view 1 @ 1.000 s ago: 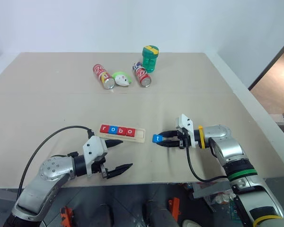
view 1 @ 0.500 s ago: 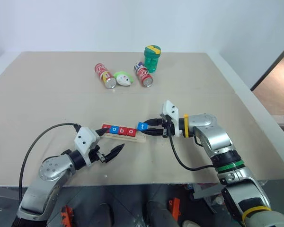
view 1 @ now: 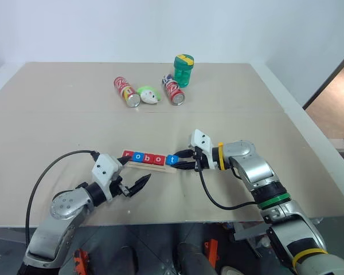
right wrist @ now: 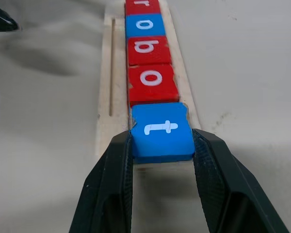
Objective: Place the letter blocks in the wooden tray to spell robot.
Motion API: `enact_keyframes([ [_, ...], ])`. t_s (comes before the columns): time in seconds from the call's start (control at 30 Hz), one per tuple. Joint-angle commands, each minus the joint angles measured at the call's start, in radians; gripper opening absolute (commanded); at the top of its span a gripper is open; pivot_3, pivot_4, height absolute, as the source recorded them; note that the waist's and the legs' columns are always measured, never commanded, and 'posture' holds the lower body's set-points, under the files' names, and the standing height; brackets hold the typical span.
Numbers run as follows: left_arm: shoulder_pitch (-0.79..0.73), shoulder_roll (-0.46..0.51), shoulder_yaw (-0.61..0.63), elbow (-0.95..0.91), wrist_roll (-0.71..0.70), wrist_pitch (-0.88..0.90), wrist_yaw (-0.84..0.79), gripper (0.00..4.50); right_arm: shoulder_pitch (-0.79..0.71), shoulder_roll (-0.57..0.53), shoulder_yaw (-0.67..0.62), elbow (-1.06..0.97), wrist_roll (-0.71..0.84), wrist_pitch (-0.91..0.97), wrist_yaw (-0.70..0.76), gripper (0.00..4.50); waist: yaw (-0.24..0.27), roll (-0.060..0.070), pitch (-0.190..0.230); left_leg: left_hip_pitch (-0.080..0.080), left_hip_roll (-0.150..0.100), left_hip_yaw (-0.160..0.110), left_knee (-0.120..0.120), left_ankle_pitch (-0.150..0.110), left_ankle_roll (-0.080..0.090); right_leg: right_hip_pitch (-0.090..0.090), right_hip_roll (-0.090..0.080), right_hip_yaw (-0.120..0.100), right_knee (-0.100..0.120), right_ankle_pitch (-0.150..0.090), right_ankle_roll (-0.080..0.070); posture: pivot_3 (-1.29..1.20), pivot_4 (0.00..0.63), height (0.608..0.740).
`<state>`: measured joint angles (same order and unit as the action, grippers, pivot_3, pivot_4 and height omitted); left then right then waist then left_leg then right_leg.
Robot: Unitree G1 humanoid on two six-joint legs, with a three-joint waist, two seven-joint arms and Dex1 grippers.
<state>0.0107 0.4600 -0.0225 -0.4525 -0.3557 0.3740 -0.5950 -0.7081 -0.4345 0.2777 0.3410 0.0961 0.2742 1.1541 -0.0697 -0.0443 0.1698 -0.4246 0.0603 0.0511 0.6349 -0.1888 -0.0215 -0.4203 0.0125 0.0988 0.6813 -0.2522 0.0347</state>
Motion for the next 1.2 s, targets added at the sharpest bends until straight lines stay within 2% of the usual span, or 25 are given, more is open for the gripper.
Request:
enact_keyframes([
  [0.03, -0.001, 0.002, 0.007, -0.048, -0.012, 0.003, 0.003, 4.5, -0.028, 0.006, -0.002, -0.001, -0.002, -0.027, 0.005, 1.18, 0.0, 0.0, 0.0, 0.0, 0.0, 0.0, 0.0, 0.0, 0.0, 0.0, 0.0, 0.0, 0.0, 0.0, 0.0, 0.0, 0.15, 0.739],
  [0.9, 0.024, 0.008, 0.004, -0.058, 0.0, 0.002, -0.003, 4.5, -0.041, 0.041, 0.004, 0.034, -0.012, -0.021, 0.021, 1.18, -0.001, 0.0, 0.0, 0.0, 0.0, 0.0, 0.0, 0.0, 0.0, 0.0, 0.0, 0.0, 0.0, 0.0, 0.0, 0.0, 0.15, 0.739],
  [0.97, 0.023, 0.008, 0.004, -0.057, 0.0, 0.003, -0.002, 4.5, -0.045, 0.043, 0.003, 0.037, -0.011, -0.013, 0.021, 2.21, -0.001, 0.0, 0.0, 0.0, 0.0, 0.0, 0.0, 0.0, 0.0, 0.0, 0.0, 0.0, 0.0, 0.0, 0.0, 0.0, 0.15, 0.739],
  [1.07, 0.022, 0.009, 0.004, -0.056, 0.0, 0.004, -0.003, 4.5, -0.047, 0.047, -0.004, 0.036, -0.013, -0.025, 0.012, 3.3, -0.001, 0.0, 0.0, 0.0, 0.0, 0.0, 0.0, 0.0, 0.0, 0.0, 0.0, 0.0, 0.0, 0.0, 0.0, 0.0, 0.15, 0.739],
  [1.17, 0.022, 0.012, 0.005, -0.054, -0.001, 0.006, -0.005, 4.5, -0.049, 0.051, -0.021, 0.011, 0.003, -0.01, 0.003, 4.34, -0.001, 0.0, 0.0, 0.0, 0.0, 0.0, 0.0, 0.0, 0.0, 0.0, 0.0, 0.0, 0.0, 0.0, 0.0, 0.0, 0.15, 0.739],
  [1.2, 0.021, 0.013, 0.006, -0.053, -0.001, 0.006, -0.007, 4.5, -0.05, 0.051, -0.028, -0.003, 0.01, -0.004, -0.001, 4.45, -0.001, 0.0, 0.0, 0.0, 0.0, 0.0, 0.0, 0.0, 0.0, 0.0, 0.0, 0.0, 0.0, 0.0, 0.0, 0.0, 0.15, 0.739],
])
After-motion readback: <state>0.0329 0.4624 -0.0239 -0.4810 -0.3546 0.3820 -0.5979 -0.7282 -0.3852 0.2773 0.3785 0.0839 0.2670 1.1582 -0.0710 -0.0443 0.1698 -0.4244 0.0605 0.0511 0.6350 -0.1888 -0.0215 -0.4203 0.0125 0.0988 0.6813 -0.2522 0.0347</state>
